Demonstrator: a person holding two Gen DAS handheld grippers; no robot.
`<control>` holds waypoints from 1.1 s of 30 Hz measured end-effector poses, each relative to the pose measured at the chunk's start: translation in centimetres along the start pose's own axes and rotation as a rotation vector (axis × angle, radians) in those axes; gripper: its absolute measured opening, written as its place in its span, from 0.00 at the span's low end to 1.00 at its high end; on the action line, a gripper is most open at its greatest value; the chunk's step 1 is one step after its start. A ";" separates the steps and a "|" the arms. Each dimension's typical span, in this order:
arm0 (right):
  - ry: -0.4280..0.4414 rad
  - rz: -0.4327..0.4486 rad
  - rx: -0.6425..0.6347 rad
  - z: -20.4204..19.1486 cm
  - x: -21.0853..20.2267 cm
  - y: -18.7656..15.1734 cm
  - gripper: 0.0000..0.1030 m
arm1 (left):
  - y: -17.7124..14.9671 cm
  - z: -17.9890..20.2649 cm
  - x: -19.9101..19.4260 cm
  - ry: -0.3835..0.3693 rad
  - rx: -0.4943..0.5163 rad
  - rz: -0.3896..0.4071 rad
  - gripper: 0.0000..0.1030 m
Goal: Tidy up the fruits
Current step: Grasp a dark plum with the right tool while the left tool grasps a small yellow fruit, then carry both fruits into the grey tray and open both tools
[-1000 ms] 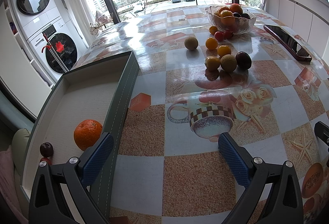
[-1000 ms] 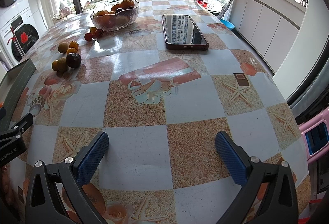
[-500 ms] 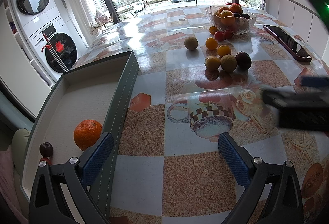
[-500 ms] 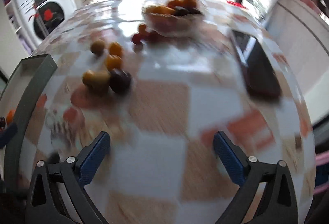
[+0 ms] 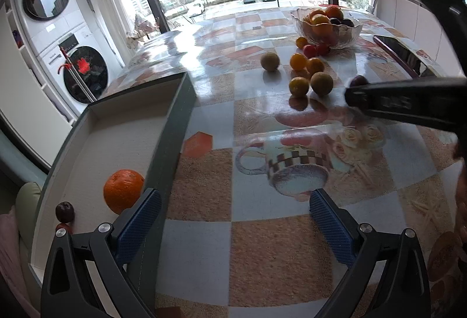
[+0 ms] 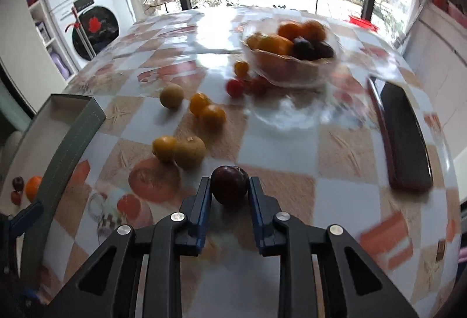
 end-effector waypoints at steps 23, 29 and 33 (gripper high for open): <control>0.055 0.005 0.182 7.5 -6.0 -6.7 0.27 | 9.5 2.3 6.1 -0.197 -0.054 -0.035 0.69; 0.047 -0.001 0.179 7.4 -6.1 -7.0 0.27 | 9.8 2.1 5.6 -0.224 -0.057 -0.009 0.22; 0.046 -0.012 0.180 7.1 -6.3 -7.3 0.27 | 8.7 1.3 4.2 -0.289 -0.098 -0.006 0.22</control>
Point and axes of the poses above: each gripper's, at about its wrist camera, not at the fingertips, and x roughly the way its jaws point, z to its right, y to its top, the point moved 4 cm from there along x, roughly the way its jaws point, and after that the axes turned 9 degrees about x, right-handed, at the moved point
